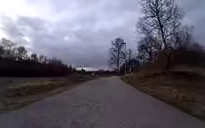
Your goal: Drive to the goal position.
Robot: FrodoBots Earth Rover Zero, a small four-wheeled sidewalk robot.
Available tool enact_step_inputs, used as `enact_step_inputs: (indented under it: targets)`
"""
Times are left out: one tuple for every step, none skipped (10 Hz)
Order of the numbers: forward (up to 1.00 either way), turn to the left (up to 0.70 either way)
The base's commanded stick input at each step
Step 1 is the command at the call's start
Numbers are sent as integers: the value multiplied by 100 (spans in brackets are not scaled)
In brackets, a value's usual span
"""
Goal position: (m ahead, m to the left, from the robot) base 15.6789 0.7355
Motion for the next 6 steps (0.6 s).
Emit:
enact_step_inputs:
  targets:
    - [50, 0]
    - [50, 0]
    - [50, 0]
    - [50, 0]
    - [50, 0]
    - [50, 0]
